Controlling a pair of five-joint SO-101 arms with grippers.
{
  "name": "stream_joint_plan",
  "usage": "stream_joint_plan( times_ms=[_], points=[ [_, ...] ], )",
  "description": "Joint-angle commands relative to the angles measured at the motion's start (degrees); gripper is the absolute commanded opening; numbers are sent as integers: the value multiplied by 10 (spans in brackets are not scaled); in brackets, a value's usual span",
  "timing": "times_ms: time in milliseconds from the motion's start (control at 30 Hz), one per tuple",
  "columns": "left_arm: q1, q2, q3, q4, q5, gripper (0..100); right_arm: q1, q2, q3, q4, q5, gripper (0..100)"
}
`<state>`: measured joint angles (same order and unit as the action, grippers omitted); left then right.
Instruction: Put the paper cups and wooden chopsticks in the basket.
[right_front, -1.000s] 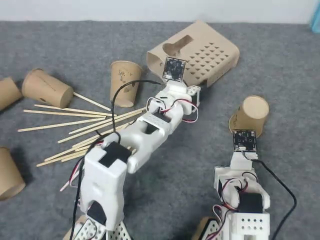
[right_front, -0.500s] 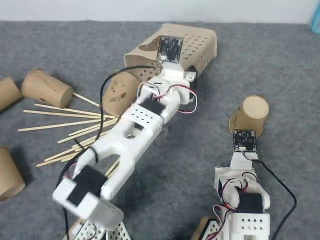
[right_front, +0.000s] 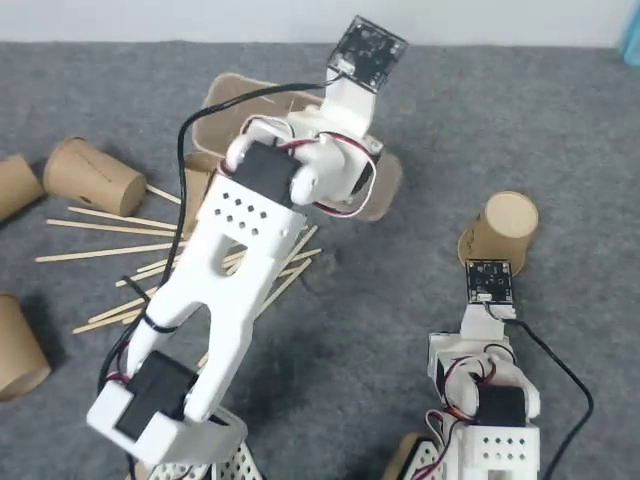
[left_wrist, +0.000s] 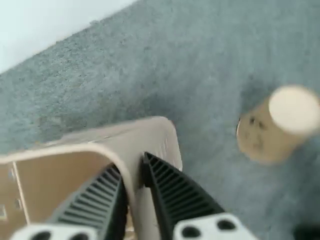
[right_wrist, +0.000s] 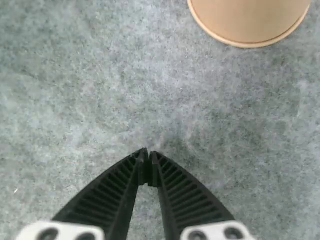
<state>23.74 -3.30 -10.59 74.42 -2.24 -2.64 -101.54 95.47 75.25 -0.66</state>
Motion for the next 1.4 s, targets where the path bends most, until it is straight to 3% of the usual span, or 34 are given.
stream_joint_plan(
  times_ms=[0,100,333,500,633,833,1067,1367],
  points=[
    [-4,-44,-66,51,-43,12,6,-7,7,-10,11,8],
    [-4,-43,-53,51,-62,12,6,-7,7,-10,11,8],
    [-4,-43,11,-52,-47,21,6,-7,7,-10,11,8],
    [4,-20,86,-133,-25,149,6,-7,7,-10,11,8],
    [8,29,90,-142,-26,223,6,-7,7,-10,11,8],
    [4,31,36,-139,-24,228,6,-7,7,-10,11,8],
    [3,-55,-44,-17,-27,228,6,-7,7,-10,11,8],
    [-4,-187,-68,231,-28,228,6,-7,7,-10,11,8]
  ],
)
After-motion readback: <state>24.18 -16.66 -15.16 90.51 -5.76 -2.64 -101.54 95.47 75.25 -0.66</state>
